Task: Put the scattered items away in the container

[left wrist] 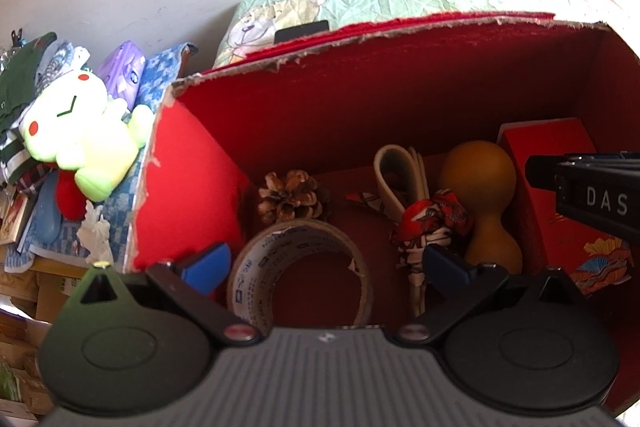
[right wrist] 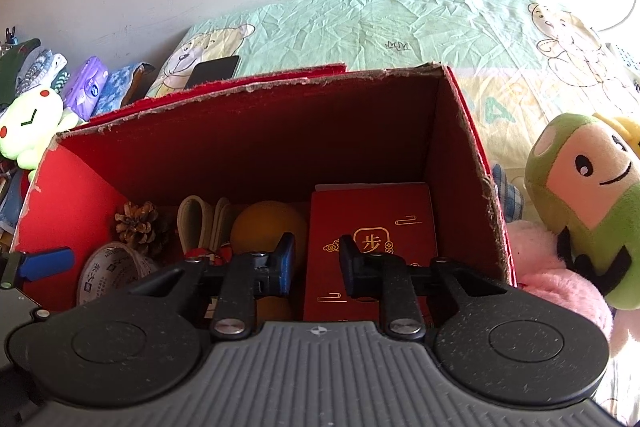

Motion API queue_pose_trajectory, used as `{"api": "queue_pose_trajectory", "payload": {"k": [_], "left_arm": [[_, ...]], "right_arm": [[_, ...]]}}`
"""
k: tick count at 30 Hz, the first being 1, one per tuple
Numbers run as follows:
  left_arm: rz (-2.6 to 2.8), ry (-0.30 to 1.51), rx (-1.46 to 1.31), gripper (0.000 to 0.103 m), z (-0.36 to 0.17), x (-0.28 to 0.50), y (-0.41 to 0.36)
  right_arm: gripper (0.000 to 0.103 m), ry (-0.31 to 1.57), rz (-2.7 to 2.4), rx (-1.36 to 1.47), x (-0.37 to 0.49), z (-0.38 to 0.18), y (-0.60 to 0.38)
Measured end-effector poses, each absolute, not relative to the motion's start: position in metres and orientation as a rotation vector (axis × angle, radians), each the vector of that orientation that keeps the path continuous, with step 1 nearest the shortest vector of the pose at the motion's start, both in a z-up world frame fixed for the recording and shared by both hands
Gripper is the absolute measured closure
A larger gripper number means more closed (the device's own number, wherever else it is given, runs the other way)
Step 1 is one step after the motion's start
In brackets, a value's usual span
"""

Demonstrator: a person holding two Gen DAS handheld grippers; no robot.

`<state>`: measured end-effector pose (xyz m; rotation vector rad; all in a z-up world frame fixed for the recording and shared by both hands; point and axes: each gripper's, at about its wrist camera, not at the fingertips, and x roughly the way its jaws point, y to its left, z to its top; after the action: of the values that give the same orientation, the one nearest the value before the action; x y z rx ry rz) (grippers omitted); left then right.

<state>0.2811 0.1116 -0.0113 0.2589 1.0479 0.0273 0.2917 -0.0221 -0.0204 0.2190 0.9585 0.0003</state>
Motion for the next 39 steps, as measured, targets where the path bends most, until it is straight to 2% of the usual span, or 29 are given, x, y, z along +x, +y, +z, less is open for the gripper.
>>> {"api": "queue_pose_trajectory", "payload": {"k": [18,39], "left_arm": [[0.04,1.003,0.238,0.004,-0.01,0.276,0.113],[0.053,0.974,0.217,0.005,-0.009,0.276,0.115]], "right_arm": [[0.086,1.017,0.081,0.223,0.299,-0.026,-0.023],[0.084,0.979,0.111,0.192,0.302,-0.029,-0.022]]}}
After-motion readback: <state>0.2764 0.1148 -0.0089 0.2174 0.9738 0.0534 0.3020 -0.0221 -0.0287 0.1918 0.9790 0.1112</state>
